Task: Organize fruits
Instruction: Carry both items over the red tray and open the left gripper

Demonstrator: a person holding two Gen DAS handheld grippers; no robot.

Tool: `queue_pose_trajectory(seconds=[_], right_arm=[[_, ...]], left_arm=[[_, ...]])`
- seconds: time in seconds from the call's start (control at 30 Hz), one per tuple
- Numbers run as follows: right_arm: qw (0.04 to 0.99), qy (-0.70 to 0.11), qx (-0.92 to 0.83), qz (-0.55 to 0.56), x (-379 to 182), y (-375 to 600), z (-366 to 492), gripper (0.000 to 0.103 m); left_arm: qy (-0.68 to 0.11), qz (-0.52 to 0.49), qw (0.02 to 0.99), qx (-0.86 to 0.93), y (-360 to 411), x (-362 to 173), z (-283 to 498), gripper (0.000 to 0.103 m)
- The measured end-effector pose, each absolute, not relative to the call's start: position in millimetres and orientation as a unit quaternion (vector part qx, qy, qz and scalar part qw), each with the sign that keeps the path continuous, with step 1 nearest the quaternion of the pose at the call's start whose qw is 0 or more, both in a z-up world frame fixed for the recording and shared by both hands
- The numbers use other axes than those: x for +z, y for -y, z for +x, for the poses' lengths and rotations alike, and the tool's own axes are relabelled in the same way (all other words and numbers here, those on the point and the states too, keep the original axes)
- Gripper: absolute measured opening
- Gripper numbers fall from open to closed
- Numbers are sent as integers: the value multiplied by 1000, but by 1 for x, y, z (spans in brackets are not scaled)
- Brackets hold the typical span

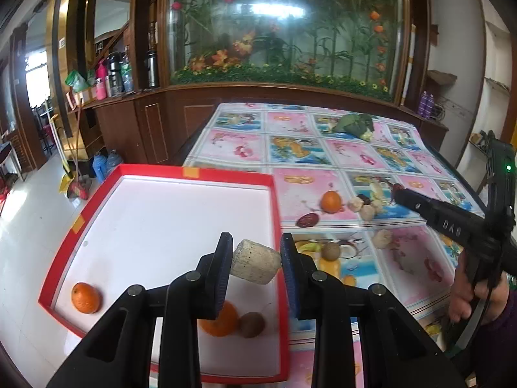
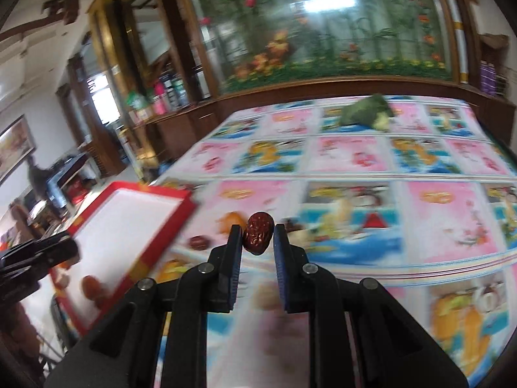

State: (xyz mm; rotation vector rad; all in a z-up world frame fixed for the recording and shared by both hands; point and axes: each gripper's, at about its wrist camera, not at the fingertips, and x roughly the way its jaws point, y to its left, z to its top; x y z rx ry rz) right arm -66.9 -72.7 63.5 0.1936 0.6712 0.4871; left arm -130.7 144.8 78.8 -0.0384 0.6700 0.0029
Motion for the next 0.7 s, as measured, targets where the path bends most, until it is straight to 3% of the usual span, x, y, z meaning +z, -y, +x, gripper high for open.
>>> queue_pose_trajectory(seconds=[0.33, 0.7], right_arm=[[862, -350, 362, 46, 69, -62, -76, 22], [830, -395, 394, 13, 48, -101, -62, 22]], left_arm=[[-344, -34, 936, 69, -202, 66, -130, 29], [-378, -28, 920, 98, -222, 47, -117, 30]])
